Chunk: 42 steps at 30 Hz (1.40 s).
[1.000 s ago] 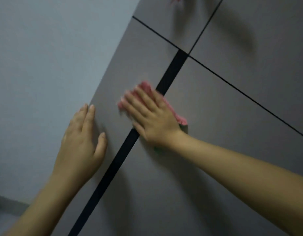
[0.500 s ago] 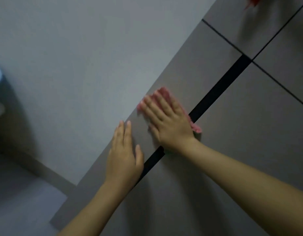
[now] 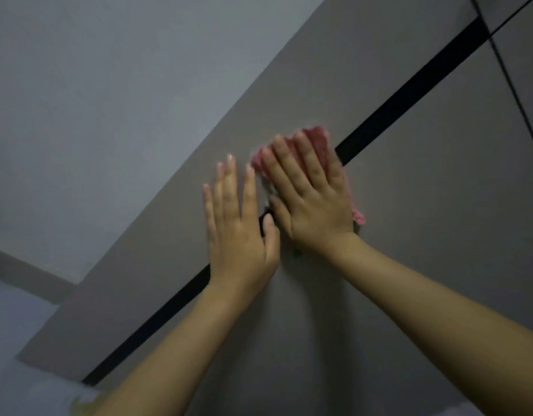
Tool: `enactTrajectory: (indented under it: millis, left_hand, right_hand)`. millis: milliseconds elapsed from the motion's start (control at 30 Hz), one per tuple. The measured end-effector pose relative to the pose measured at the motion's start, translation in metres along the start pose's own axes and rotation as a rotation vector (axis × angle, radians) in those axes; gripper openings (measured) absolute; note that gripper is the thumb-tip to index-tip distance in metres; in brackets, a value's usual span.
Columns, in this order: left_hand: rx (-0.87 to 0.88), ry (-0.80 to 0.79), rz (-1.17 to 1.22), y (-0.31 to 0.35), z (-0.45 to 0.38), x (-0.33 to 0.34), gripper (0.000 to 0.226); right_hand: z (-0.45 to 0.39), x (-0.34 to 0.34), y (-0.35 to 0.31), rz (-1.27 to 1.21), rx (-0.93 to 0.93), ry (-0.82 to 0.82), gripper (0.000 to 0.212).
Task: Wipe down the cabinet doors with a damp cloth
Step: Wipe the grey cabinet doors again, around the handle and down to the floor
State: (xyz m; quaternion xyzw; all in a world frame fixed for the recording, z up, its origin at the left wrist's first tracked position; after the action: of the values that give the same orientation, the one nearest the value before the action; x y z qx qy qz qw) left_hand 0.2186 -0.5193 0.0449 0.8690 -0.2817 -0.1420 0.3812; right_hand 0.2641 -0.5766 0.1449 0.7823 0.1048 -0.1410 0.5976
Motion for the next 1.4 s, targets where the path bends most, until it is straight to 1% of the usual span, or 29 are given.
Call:
enactTrajectory:
  millis: [67,100,133,200,233,300,367,400,467,567,600,667,700,767,800,833,867,900,967,1000,1033,1100,1133,1200,1233,1300,1333,1367,1400]
  left_hand:
    - [0.014,-0.002,-0.002,0.003,0.002,0.004,0.07]
    - [0.032,0.003,-0.001,0.004,0.003,0.006,0.069]
    - [0.05,0.012,-0.006,0.005,0.004,0.008,0.068]
    - [0.046,0.023,-0.018,0.004,0.007,0.014,0.069]
    - [0.034,0.024,-0.019,0.005,0.009,0.017,0.071]
    - [0.031,0.026,-0.002,0.011,0.012,0.026,0.073]
    - [0.086,0.031,0.002,0.02,0.017,0.036,0.074]
    - [0.121,0.035,-0.001,0.025,0.019,0.041,0.073]
    - [0.138,0.047,-0.016,0.034,0.019,0.052,0.075]
    - [0.091,0.055,-0.004,0.049,0.018,0.064,0.076]
    - [0.115,0.047,-0.01,0.056,0.018,0.069,0.075]
    - [0.21,0.013,-0.048,0.073,0.019,0.079,0.073]
    - [0.253,-0.002,-0.08,0.081,0.021,0.086,0.072]
    - [0.317,-0.039,-0.133,0.095,0.028,0.1,0.073]
    - [0.331,-0.047,-0.147,0.102,0.031,0.107,0.073]
    - [0.329,-0.051,-0.159,0.108,0.033,0.113,0.074]
    - [0.313,-0.051,-0.162,0.111,0.033,0.116,0.075]
    - [0.302,-0.036,-0.176,0.114,0.032,0.118,0.075]
    - [0.326,-0.022,-0.216,0.124,0.036,0.127,0.075]
    - [0.338,-0.031,-0.224,0.128,0.04,0.131,0.075]
    - [0.345,-0.042,-0.231,0.132,0.045,0.136,0.074]
    - [0.35,-0.069,-0.232,0.14,0.055,0.144,0.073]
    - [0.361,-0.092,-0.234,0.146,0.062,0.149,0.072]
    - [0.384,-0.115,-0.255,0.156,0.073,0.157,0.071]
    - [0.39,-0.135,-0.259,0.16,0.078,0.162,0.07]
    - [0.38,-0.176,-0.251,0.165,0.086,0.168,0.069]
    - [0.388,-0.198,-0.249,0.17,0.09,0.173,0.069]
    - [0.393,-0.205,-0.242,0.173,0.091,0.174,0.068]
    - [0.402,-0.209,-0.237,0.177,0.091,0.176,0.068]
  right_hand:
    - [0.061,0.011,0.011,0.032,-0.101,-0.058,0.06]
    - [0.087,0.013,0.023,0.091,-0.143,-0.079,0.061]
    - [0.104,0.014,0.035,0.142,-0.166,-0.096,0.061]
    - [0.11,0.013,0.049,0.157,-0.174,-0.09,0.06]
    - [0.103,0.012,0.048,0.142,-0.146,-0.079,0.06]
    - [0.085,0.011,0.038,0.095,-0.012,-0.036,0.061]
    - [0.068,0.014,0.023,0.007,0.108,0.03,0.061]
    - [0.067,0.016,0.02,-0.022,0.135,0.051,0.06]
    - [0.083,0.02,0.027,-0.028,0.128,0.049,0.057]
    - [0.161,0.023,0.068,-0.017,0.111,0.015,0.057]
    - [0.189,0.023,0.091,0.024,0.157,-0.002,0.057]
    - [0.223,0.021,0.127,0.044,0.327,-0.031,0.058]
    - [0.223,0.021,0.135,0.022,0.443,0.002,0.058]
    - [0.202,0.018,0.129,-0.044,0.716,0.106,0.062]
    - [0.189,0.017,0.12,-0.083,0.792,0.16,0.064]
    - [0.178,0.018,0.109,-0.108,0.78,0.201,0.064]
    - [0.172,0.021,0.096,-0.112,0.695,0.213,0.063]
    - [0.173,0.025,0.086,-0.113,0.57,0.202,0.06]
    - [0.208,0.035,0.078,-0.099,0.379,0.159,0.055]
    - [0.231,0.04,0.081,-0.081,0.341,0.134,0.054]
    - [0.257,0.044,0.091,-0.072,0.346,0.116,0.056]
    - [0.307,0.05,0.123,-0.063,0.459,0.082,0.061]
    - [0.329,0.049,0.144,-0.05,0.54,0.062,0.06]
    - [0.348,0.046,0.171,-0.068,0.73,0.08,0.058]
    - [0.346,0.044,0.172,-0.069,0.883,0.112,0.059]
    - [0.324,0.041,0.154,-0.072,1.192,0.212,0.059]
    - [0.313,0.042,0.139,-0.099,1.278,0.262,0.059]
    - [0.297,0.042,0.126,-0.132,1.264,0.29,0.058]
    - [0.287,0.043,0.114,-0.156,1.193,0.296,0.057]
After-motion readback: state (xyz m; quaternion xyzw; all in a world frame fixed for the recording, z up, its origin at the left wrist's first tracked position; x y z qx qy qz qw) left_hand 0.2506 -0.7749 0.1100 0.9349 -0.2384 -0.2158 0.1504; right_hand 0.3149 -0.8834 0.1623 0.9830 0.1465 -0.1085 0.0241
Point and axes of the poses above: each hand's wrist, its own z-axis away from the middle knuckle, its own x-axis out of the palm, y = z × x, the point moved 4 cm from there along -z, towards the middle knuckle, and after that the axes turned 10 degrees about -y, right-handed, at the moved point
